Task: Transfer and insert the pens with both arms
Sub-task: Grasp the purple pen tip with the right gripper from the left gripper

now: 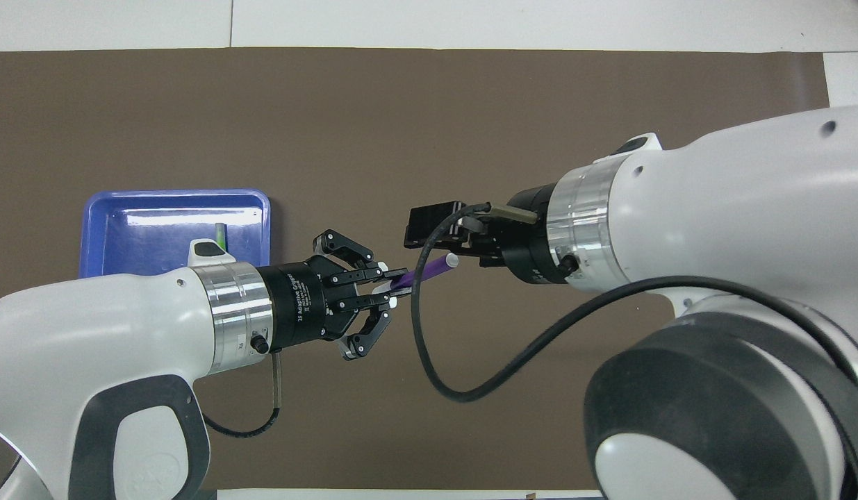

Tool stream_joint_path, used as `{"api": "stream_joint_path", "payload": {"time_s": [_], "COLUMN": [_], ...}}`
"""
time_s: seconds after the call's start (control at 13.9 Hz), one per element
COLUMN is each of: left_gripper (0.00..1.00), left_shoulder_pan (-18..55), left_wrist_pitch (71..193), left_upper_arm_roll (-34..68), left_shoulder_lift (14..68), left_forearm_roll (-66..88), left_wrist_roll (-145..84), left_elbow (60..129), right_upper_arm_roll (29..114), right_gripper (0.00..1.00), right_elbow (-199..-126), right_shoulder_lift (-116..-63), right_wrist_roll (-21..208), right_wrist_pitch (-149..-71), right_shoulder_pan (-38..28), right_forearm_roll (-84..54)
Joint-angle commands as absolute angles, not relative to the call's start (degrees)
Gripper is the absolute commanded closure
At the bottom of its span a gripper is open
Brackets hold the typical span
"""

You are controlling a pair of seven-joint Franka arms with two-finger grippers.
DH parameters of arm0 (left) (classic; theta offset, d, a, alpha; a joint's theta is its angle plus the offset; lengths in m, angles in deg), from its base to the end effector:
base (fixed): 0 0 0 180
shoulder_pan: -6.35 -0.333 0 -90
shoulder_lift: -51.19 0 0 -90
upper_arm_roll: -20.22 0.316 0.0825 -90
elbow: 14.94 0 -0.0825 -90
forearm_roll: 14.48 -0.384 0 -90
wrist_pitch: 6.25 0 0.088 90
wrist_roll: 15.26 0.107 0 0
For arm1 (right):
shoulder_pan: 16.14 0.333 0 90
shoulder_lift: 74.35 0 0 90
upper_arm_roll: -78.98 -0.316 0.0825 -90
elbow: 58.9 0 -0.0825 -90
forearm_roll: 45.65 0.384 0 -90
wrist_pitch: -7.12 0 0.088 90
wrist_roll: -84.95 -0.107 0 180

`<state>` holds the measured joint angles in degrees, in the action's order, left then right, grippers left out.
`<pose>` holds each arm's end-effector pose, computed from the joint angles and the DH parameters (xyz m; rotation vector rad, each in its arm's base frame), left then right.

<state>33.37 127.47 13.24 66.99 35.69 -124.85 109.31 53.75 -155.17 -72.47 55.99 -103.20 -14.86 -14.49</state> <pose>0.4139 -0.3008 0.5612 1.5107 1.9038 -0.7096 0.4984 0.2935 0.6334 -2.5493 0.2069 0.0047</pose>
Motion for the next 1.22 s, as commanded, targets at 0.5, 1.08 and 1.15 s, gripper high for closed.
{"api": "stream_joint_path", "payload": {"time_s": [0.5,1.08,1.15], "left_gripper": [1.0,1.0,1.0], "left_shoulder_pan": [37.4,37.3,37.3], "left_wrist_pitch": [139.6,139.7,139.7], "left_upper_arm_roll": [13.9,14.0,14.0], "left_shoulder_lift": [72.3,72.3,72.3], "left_forearm_roll": [43.4,44.4,44.4], "left_wrist_roll": [-126.1,-126.2,-126.2], "left_elbow": [117.7,117.8,117.9], "right_upper_arm_roll": [52.6,52.1,51.8], "right_gripper": [0.0,0.09,0.09], "right_elbow": [-159.6,-160.1,-160.1], "right_shoulder_lift": [-69.5,-69.6,-69.6], "right_wrist_roll": [64.6,64.1,64.1], "right_wrist_pitch": [-105.4,-110.3,-110.1], "right_shoulder_pan": [-15.7,-15.3,-15.3], "right_forearm_roll": [-19.1,-19.1,-19.1]}}
